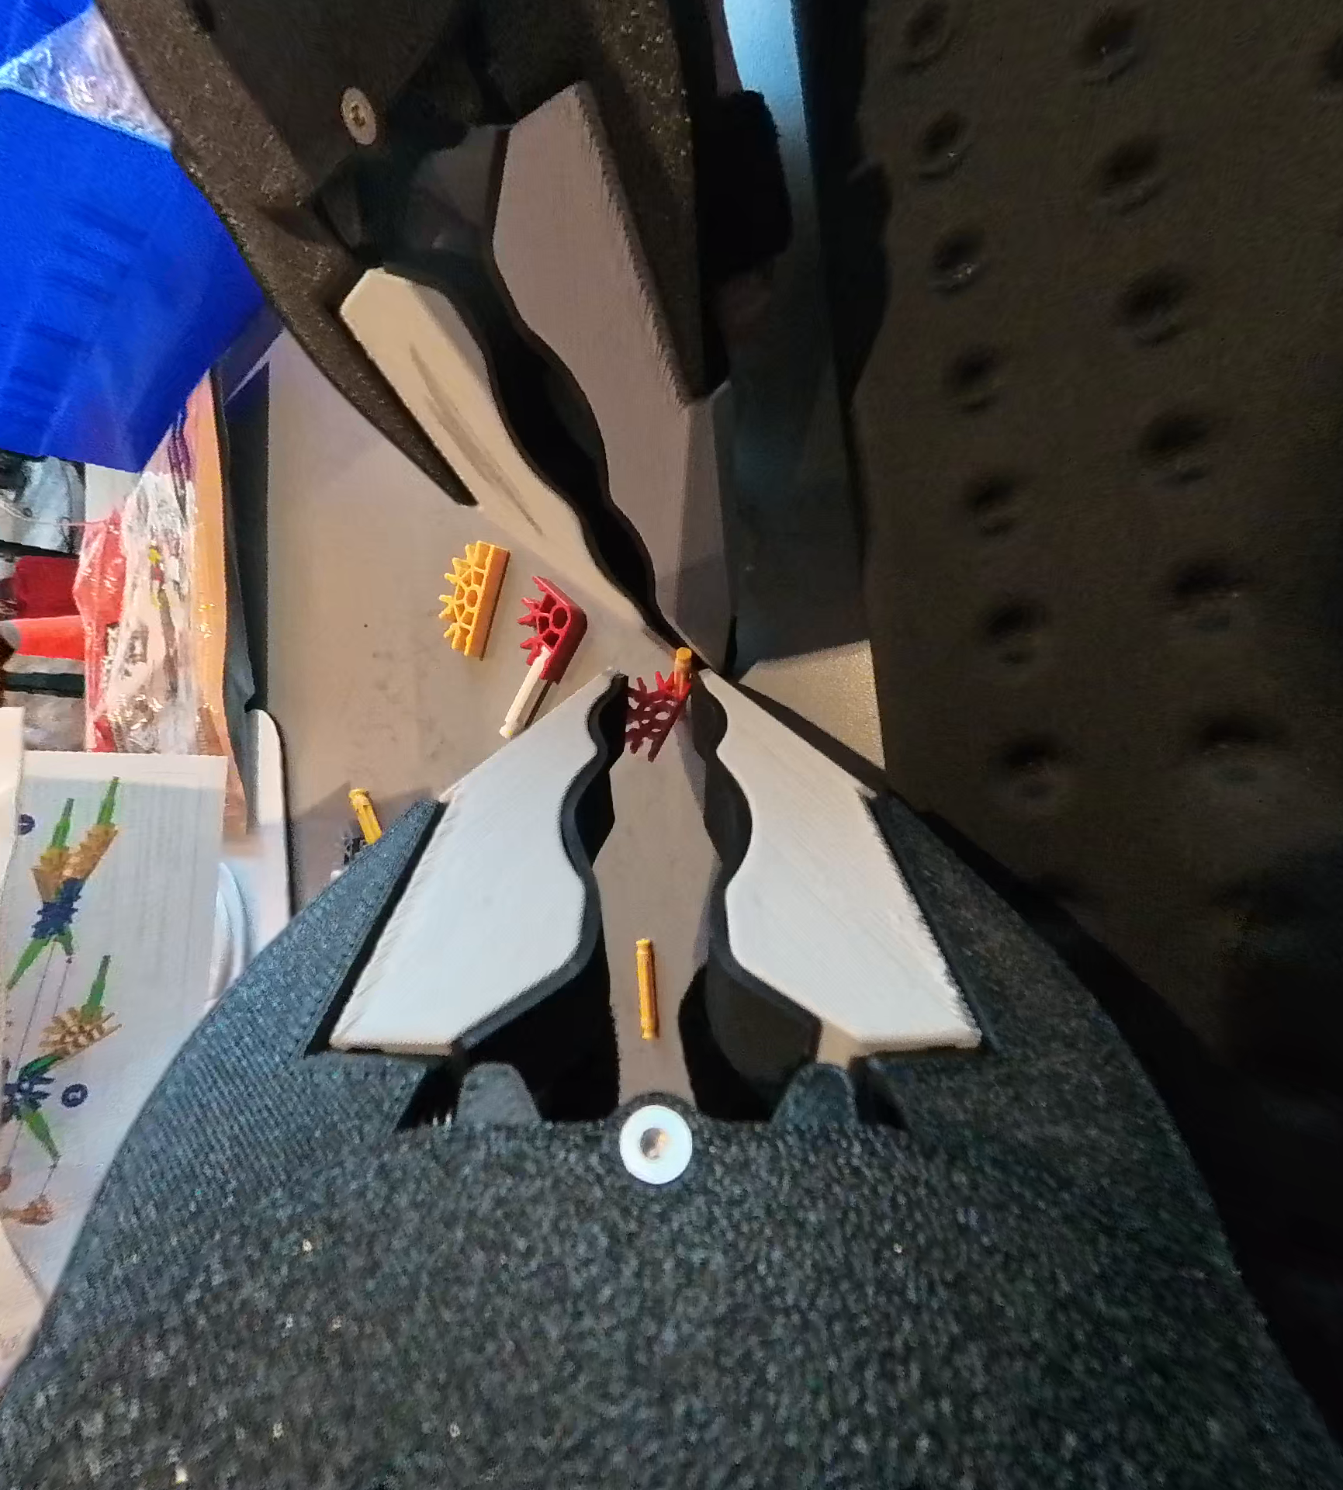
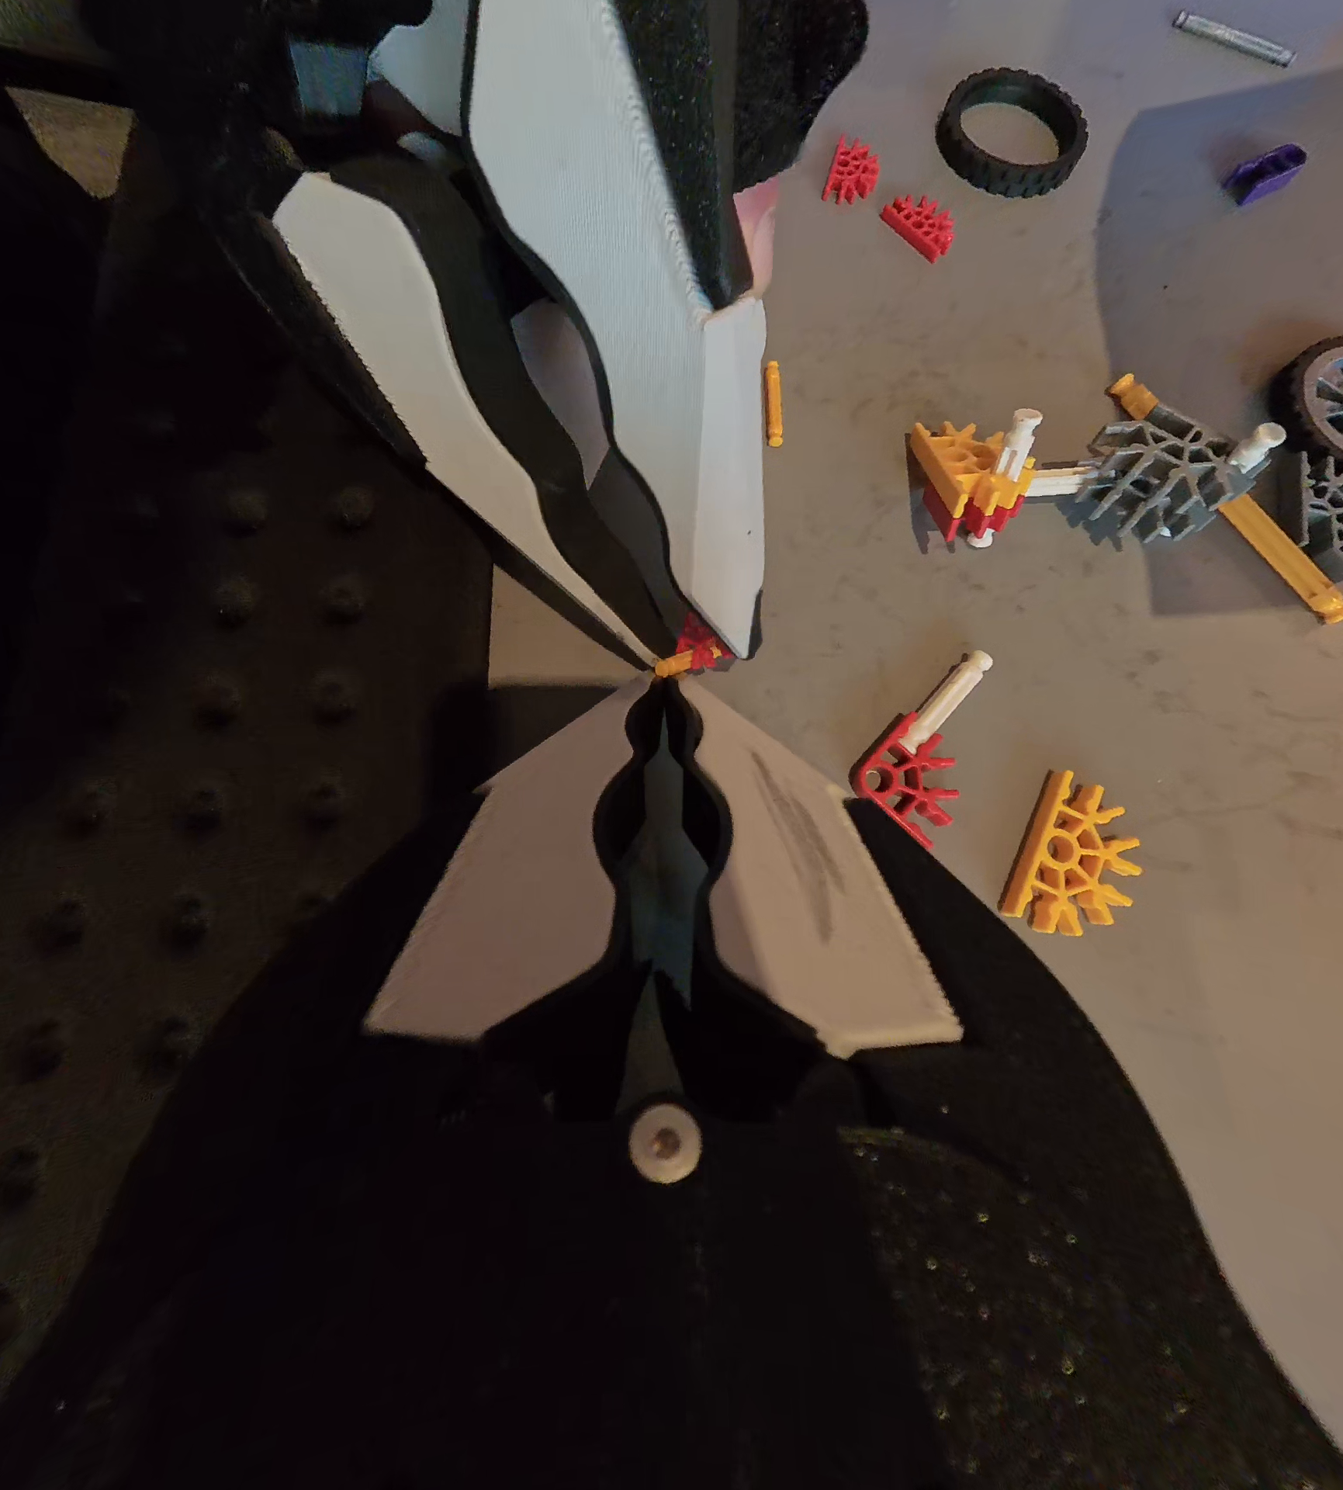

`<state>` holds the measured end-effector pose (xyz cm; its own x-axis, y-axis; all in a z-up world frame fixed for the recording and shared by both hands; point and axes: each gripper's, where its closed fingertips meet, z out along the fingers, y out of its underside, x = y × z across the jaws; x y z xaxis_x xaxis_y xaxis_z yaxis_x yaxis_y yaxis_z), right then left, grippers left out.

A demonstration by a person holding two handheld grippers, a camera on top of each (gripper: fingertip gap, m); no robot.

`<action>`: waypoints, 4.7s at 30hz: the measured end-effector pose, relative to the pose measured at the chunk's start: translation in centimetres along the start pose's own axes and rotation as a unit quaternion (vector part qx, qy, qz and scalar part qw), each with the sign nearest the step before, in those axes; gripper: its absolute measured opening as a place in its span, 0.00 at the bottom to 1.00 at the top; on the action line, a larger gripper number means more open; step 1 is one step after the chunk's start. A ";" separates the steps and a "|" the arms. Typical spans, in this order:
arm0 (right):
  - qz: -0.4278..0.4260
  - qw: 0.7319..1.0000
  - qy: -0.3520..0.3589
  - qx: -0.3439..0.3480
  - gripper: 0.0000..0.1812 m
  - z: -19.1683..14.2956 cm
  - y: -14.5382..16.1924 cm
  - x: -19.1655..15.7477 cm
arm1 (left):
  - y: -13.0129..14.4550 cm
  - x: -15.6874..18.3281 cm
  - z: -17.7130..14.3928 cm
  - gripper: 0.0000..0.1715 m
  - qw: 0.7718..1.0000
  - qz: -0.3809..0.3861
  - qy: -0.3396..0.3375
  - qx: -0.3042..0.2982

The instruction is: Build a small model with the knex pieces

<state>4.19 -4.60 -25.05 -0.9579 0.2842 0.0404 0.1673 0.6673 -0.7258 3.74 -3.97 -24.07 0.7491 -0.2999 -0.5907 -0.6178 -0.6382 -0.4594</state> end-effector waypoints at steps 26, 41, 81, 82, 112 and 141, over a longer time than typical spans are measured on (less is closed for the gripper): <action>0.004 1.000 -0.001 0.008 0.00 -0.5 0.2 -0.1 | 0.3 0.2 -1.7 0.16 0.966 -0.150 0.210 0.037; -0.016 1.000 0.006 0.002 0.03 -0.6 -0.2 -1.0 | 0.1 0.7 -0.7 0.04 0.951 -0.185 0.240 0.052; -0.028 0.999 0.024 -0.003 0.00 -1.1 0.5 -0.7 | 0.6 1.4 -0.1 0.08 0.971 -0.115 0.211 -0.010; -0.033 0.999 0.022 -0.001 0.00 -1.1 0.5 -0.8 | 0.6 1.5 -0.1 0.07 0.969 -0.117 0.216 -0.011; 0.149 0.985 0.058 0.060 0.00 -2.2 -0.3 3.6 | 1.6 -1.7 1.1 0.01 0.957 -0.268 0.114 0.018; 0.004 0.998 0.063 0.008 0.18 -1.3 -0.2 3.0 | 2.0 -1.7 1.7 0.01 0.974 -0.209 0.081 -0.016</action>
<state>1.60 -2.97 -23.86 -0.9192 0.3747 0.1209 0.1697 0.6540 -0.7372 0.79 -3.50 -25.12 0.9631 -0.1163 -0.2427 -0.2453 -0.7503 -0.6139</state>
